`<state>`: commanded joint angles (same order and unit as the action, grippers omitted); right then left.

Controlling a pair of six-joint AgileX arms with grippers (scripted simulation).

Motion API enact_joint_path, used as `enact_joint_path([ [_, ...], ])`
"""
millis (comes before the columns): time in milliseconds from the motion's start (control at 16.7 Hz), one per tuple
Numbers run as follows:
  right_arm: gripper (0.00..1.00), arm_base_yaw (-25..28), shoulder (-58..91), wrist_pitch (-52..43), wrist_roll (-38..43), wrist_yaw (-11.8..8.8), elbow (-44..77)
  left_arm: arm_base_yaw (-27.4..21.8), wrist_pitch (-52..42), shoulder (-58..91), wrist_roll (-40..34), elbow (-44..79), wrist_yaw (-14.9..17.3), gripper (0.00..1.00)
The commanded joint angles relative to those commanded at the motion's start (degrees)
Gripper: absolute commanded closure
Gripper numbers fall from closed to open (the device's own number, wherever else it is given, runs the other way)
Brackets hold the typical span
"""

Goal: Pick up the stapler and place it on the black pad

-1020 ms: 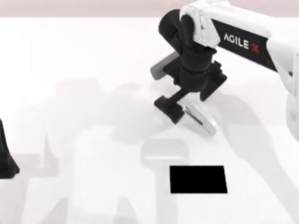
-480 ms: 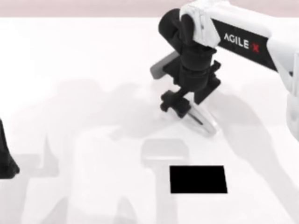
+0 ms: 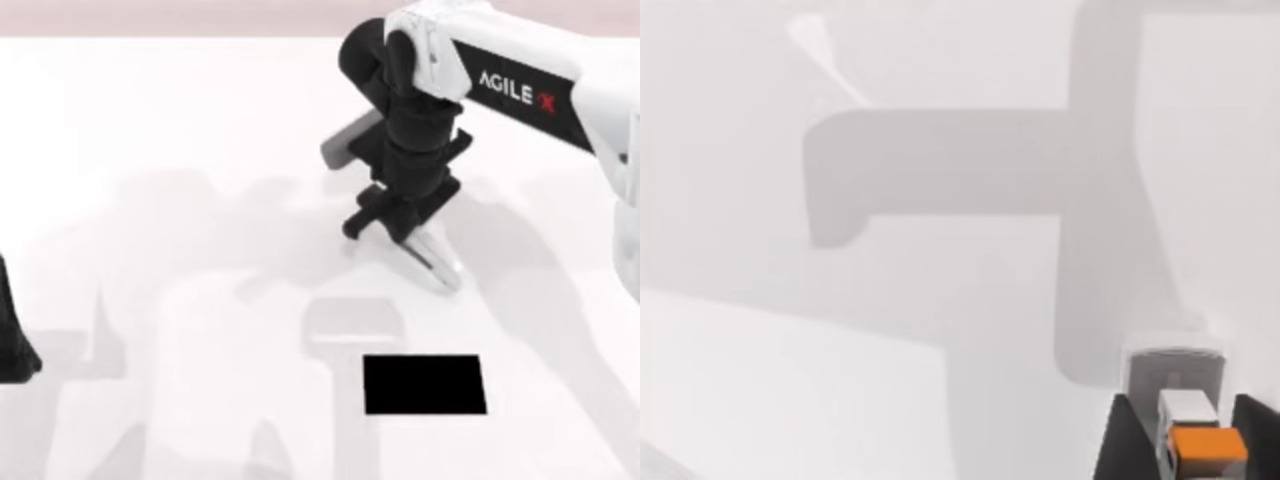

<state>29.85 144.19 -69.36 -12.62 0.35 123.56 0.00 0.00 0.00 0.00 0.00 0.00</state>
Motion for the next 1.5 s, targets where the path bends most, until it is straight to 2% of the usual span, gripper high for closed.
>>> enact_joint_path([
  [480, 1.0, -0.14, 0.28, -0.85, 0.03, -0.02, 0.89, 0.0, 0.0, 0.0, 0.0, 0.0, 0.0, 0.0],
  [660, 1.0, -0.08, 1.71, -5.93, 0.08, -0.04, 6.74, 0.0, 0.0, 0.0, 0.0, 0.0, 0.0, 0.0],
  [1080, 1.0, 0.17, 6.13, -24.9, 0.03, 0.02, 32.14, 0.0, 0.0, 0.0, 0.0, 0.0, 0.0, 0.0],
  [1260, 1.0, 0.24, 7.23, -29.38, -0.02, 0.08, 36.67, 0.0, 0.0, 0.0, 0.0, 0.0, 0.0, 0.0],
  [1500, 1.0, -0.06, 7.02, -29.56, 0.05, 0.06, 36.92, 0.0, 0.0, 0.0, 0.0, 0.0, 0.0, 0.0],
])
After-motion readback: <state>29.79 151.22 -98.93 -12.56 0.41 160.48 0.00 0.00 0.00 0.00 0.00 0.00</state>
